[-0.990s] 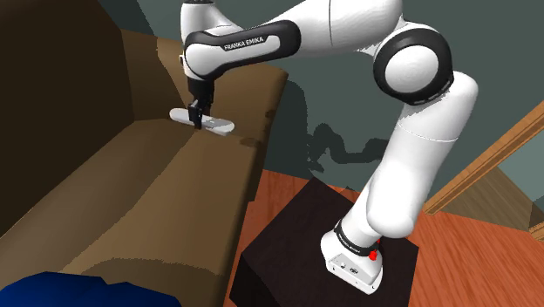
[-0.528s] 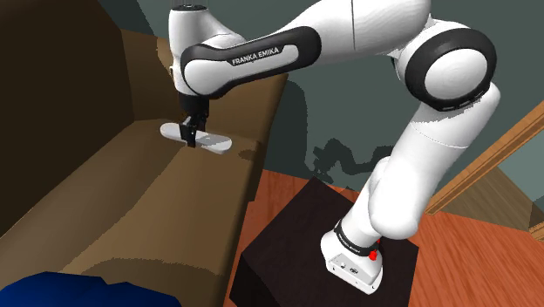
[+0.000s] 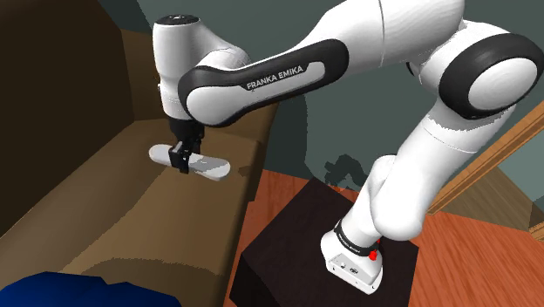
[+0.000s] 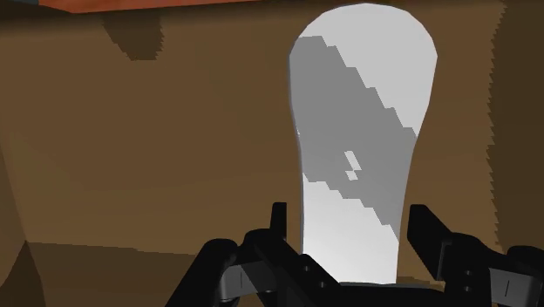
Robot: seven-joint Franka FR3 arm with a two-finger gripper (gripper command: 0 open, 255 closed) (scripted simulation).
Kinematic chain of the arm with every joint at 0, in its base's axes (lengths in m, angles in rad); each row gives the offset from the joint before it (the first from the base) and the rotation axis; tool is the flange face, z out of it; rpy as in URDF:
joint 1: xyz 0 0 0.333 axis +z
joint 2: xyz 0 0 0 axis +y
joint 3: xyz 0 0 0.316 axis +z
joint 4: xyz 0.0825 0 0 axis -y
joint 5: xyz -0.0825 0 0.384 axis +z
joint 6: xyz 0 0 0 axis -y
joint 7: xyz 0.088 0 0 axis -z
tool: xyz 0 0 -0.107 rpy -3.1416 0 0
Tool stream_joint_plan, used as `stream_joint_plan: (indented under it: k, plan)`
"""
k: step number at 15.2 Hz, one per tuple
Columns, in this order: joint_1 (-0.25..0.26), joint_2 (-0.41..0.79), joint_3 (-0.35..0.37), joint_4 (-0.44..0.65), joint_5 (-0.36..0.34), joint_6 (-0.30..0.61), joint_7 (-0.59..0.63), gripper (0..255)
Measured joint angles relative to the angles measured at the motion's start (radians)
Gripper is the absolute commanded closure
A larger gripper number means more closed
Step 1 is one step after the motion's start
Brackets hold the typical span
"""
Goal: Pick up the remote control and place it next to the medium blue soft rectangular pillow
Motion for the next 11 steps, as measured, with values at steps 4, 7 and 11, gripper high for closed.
stream_joint_plan:
  k: [4, 7, 11]
  plan:
    - [0.045, -0.028, 0.047, -0.03, 0.011, 0.0, 0.086, 255]
    - [0.081, -0.038, 0.085, -0.038, 0.017, -0.004, 0.157, 255]
    - [0.127, -0.046, 0.136, -0.042, 0.025, -0.011, 0.25, 255]
